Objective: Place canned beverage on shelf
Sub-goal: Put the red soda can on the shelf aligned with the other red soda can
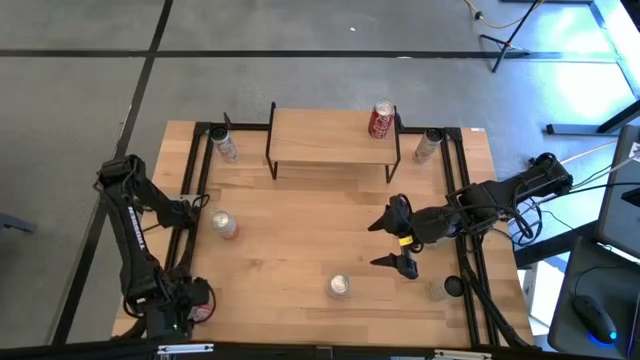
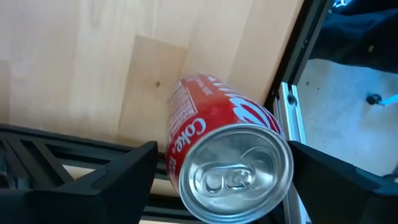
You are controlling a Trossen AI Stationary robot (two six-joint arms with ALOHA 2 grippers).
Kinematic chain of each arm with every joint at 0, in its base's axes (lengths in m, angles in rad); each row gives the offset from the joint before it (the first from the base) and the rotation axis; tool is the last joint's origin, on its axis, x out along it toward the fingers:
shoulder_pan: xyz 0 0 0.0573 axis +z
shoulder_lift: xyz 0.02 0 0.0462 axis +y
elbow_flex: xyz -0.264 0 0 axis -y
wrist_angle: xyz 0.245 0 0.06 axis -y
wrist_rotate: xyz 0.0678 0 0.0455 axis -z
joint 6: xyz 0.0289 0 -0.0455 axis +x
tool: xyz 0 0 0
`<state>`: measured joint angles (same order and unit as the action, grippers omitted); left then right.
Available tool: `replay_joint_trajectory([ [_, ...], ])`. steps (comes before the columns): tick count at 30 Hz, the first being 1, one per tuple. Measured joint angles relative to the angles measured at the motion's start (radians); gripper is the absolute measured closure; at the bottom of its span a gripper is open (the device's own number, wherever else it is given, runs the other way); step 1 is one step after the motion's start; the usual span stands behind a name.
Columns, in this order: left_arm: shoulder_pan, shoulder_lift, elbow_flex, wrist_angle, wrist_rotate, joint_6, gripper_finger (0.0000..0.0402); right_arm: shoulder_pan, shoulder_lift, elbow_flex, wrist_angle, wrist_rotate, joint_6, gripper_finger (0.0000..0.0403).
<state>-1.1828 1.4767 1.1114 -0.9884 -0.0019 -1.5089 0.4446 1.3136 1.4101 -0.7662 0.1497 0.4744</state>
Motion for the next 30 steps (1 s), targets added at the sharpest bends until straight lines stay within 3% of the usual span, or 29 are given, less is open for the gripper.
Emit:
replay_joint_trajectory([
  [6, 0.0, 0.024, 0.0, -0.001, -0.047, -0.025, 0.0038, 0.0, 0.0, 0.0, -0.001, 0.0, 0.0, 0.001],
  [15, -0.012, 0.129, 0.001, 0.036, 0.054, -0.001, 0.0039, 0.0, 0.0, 0.0, 0.0, 0.0, 0.0, 0.001],
  [19, -0.011, 0.157, 0.002, 0.03, 0.07, 0.017, 0.0062, 0.0, 0.0, 0.0, 0.0, 0.0, 0.0, 0.001],
  [24, 0.015, 0.155, 0.003, 0.03, 0.039, 0.025, 0.0121, 0.0, 0.0, 0.0, 0.001, 0.0, 0.061, 0.001],
  [30, 0.12, 0.116, 0.038, 0.0, 0.041, 0.139, 0.0126, 0.001, 0.0, 0.0, 0.012, -0.006, 0.079, 0.001],
])
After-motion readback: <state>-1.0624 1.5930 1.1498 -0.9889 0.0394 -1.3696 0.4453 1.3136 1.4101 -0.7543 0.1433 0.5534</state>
